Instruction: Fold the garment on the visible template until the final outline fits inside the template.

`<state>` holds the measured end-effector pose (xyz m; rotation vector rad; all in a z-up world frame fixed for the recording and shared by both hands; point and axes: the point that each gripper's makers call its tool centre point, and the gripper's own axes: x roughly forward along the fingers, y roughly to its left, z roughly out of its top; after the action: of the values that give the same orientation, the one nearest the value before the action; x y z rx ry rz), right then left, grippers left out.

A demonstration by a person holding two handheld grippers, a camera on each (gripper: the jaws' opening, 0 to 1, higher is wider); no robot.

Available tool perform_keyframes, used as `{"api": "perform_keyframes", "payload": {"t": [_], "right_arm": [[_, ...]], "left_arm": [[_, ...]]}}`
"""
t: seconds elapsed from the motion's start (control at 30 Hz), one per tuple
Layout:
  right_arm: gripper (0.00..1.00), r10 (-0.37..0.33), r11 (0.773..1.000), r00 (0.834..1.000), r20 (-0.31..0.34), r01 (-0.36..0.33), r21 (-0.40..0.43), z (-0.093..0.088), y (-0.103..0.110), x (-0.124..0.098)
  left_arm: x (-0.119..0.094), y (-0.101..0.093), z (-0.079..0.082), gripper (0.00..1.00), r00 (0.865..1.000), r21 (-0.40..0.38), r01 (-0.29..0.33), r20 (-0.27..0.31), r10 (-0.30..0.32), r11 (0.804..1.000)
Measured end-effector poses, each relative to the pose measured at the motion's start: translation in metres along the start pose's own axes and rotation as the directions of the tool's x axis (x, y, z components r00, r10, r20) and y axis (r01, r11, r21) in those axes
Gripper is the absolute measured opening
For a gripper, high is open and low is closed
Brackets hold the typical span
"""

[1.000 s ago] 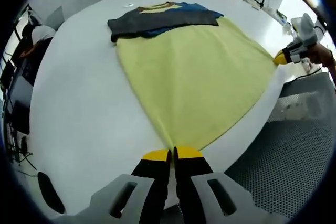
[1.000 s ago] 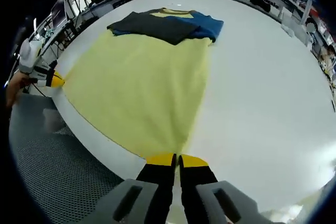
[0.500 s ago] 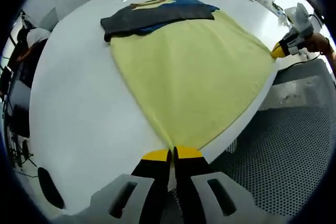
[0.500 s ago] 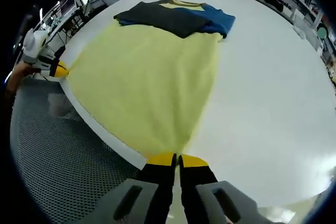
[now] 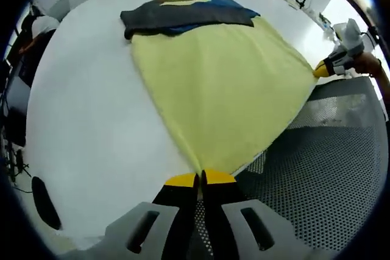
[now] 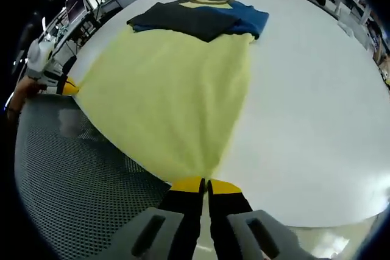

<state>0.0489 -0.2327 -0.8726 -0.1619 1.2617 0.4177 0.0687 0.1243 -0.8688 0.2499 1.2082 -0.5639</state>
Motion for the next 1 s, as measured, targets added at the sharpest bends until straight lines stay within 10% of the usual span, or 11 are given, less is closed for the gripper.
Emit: {"api": "perform_keyframes", "payload": {"t": [0.5,1.0], "right_arm": [[0.0,0.029,1.0,0.999,-0.022,-0.029,0.011,-0.006,0.005,-0.006],[0.0,0.015,1.0,0.991,0.134,-0.018,0.023,0.037,0.002,-0.049]], "left_arm": [[-0.003,-0.004,-0.009,0.03,0.999,-0.026,0.014,-0.045,-0.015,1.0],[-0.04,-0.004,0.016,0.03,0.998,-0.078,0.054,0.027,-0.052,0.995]]}}
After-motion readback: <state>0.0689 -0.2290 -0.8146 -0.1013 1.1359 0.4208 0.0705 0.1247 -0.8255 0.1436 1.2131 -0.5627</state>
